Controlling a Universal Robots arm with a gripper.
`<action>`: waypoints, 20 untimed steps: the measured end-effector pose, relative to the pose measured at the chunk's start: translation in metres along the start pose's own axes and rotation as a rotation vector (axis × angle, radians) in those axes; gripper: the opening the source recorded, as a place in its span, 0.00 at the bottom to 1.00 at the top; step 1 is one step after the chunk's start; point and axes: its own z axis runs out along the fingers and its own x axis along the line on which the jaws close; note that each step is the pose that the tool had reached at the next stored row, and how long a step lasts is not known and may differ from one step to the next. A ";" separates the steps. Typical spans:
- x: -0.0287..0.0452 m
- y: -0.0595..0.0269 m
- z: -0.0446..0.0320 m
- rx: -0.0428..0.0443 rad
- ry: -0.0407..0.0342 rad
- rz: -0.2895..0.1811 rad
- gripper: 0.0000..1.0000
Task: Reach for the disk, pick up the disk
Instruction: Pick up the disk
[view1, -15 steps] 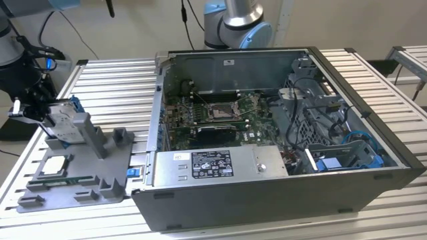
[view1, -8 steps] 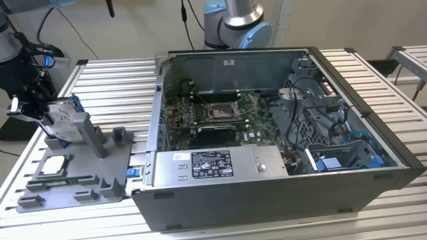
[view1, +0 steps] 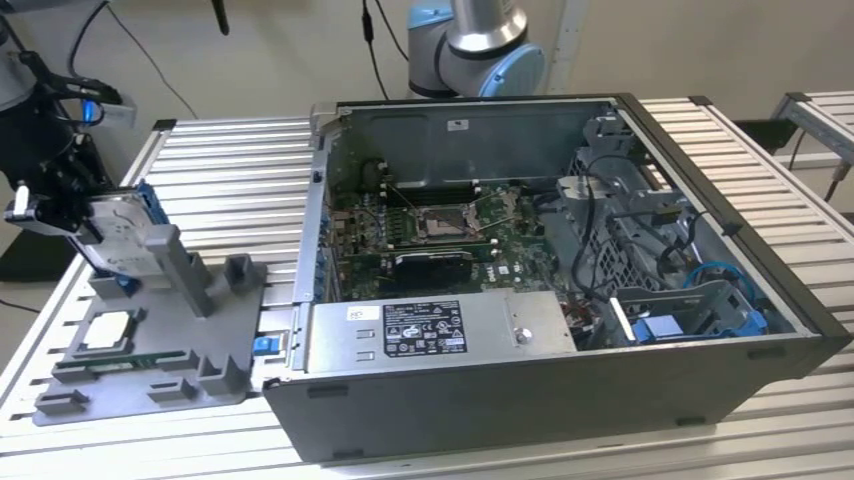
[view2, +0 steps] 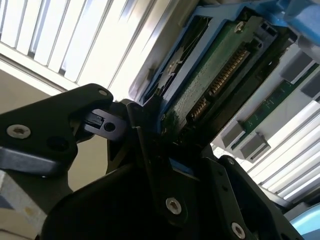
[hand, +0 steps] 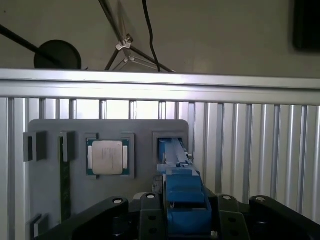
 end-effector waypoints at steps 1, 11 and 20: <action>-0.0001 0.0001 -0.0018 0.0000 0.0000 0.000 0.00; -0.0011 0.0006 -0.0184 0.0002 -0.0001 0.000 0.00; -0.0016 0.0009 -0.0282 0.0001 0.0000 0.000 0.00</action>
